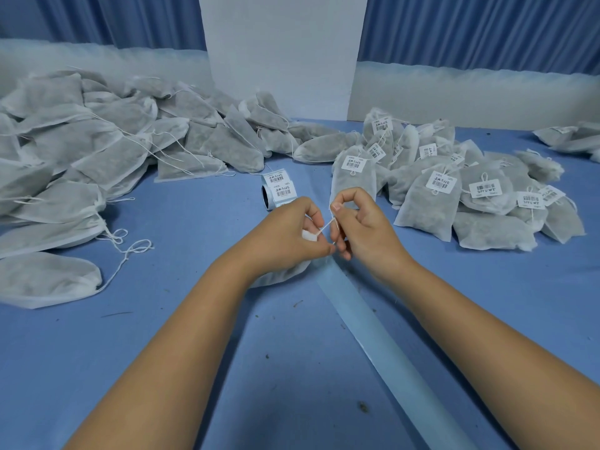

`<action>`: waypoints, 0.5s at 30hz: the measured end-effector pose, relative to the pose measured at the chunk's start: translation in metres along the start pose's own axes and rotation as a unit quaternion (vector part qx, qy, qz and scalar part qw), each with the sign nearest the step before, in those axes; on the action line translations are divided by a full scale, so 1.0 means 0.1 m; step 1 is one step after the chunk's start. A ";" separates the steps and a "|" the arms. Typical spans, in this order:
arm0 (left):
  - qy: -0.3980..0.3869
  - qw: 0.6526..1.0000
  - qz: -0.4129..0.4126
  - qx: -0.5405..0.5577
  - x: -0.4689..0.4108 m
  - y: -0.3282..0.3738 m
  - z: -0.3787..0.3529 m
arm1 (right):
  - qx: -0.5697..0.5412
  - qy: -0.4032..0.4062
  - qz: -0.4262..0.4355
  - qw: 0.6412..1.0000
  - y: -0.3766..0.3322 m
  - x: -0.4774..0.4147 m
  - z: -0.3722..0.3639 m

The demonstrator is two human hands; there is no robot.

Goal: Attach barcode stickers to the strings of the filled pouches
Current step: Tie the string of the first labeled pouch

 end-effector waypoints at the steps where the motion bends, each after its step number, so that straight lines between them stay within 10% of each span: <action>1: 0.000 1.000 0.000 -0.001 0.00 0.01 -0.01 | 0.001 0.002 0.001 1.000 0.00 0.00 0.00; 15: 0.047 0.998 -0.042 0.010 0.01 0.14 0.00 | -0.106 0.051 -0.038 0.992 0.06 -0.05 0.15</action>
Point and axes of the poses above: each hand's wrist, its own x-axis away from the middle knuckle, its own z-axis out of the back of the hand, y = z × x, the point moved 10 cm from there along -x, towards the middle knuckle, and after that the axes turned 15 degrees about -x, right-handed, at the moved point
